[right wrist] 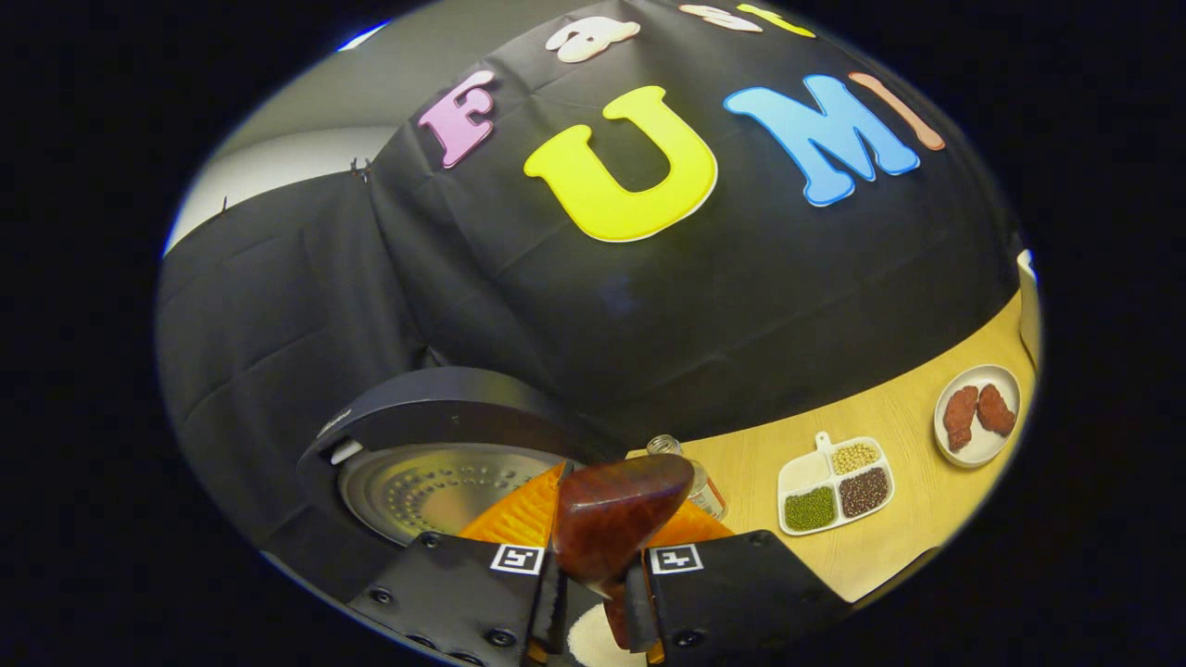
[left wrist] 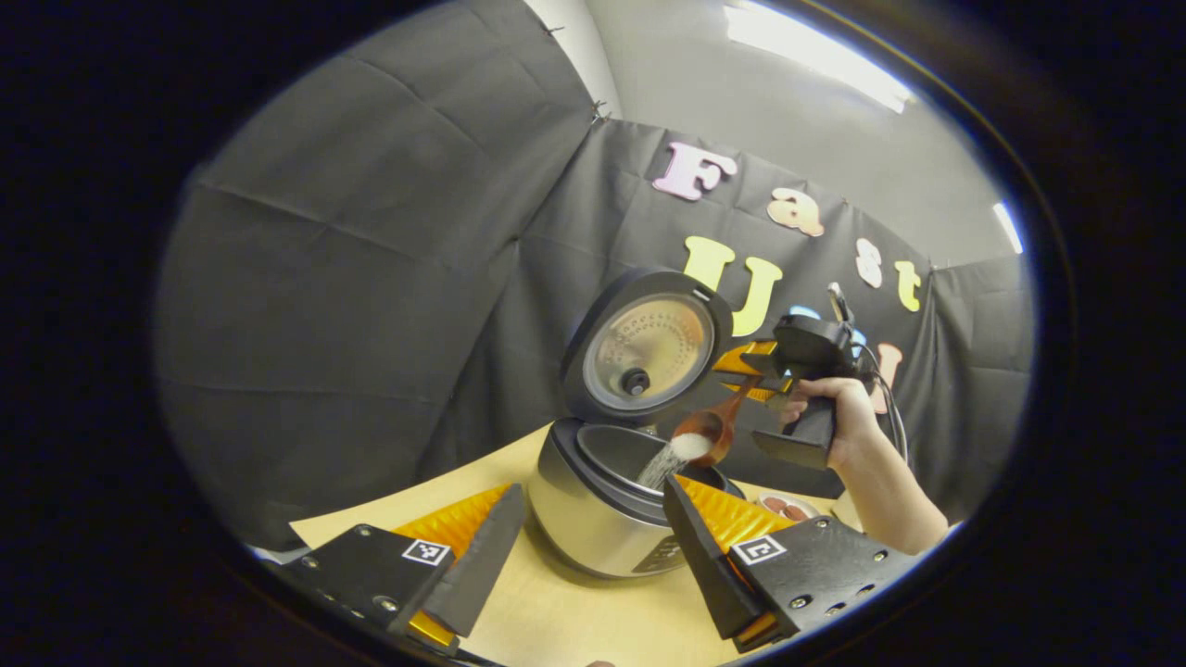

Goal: Close the left gripper, press the button to open the rice cooker; take a wooden spoon from the chopstick holder with the right hand, scoop a spoonful of rice and pour it into the rice cooker, then put the wooden spoon back into the chopstick holder.

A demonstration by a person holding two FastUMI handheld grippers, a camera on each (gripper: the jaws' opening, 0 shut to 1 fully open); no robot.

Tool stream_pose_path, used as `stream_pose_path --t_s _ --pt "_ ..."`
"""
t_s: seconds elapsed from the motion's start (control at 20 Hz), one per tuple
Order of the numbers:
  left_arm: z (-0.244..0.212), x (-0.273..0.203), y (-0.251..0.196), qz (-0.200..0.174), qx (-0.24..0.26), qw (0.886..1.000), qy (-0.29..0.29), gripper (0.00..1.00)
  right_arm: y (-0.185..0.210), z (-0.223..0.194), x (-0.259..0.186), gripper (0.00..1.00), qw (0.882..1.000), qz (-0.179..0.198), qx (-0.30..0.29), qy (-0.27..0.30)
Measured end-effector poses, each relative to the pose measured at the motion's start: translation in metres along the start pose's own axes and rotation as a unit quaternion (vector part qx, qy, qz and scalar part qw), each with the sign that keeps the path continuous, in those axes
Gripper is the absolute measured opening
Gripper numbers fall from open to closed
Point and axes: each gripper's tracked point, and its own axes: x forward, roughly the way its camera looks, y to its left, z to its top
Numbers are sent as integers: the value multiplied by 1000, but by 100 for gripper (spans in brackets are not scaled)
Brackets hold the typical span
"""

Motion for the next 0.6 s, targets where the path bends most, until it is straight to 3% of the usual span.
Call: stream_pose_path --t_s 0.15,0.35,0.6 --pt "-2 -2 -6 -9 -12 1000 1 93 13 4 0 27 998 3 -69 -10" --pt "1 -4 -9 -14 -7 1000 -2 94 43 -8 -1 27 989 38 -141 5" --pt "5 -9 -6 -12 -8 1000 -9 92 55 -6 -8 27 967 37 -251 -29"
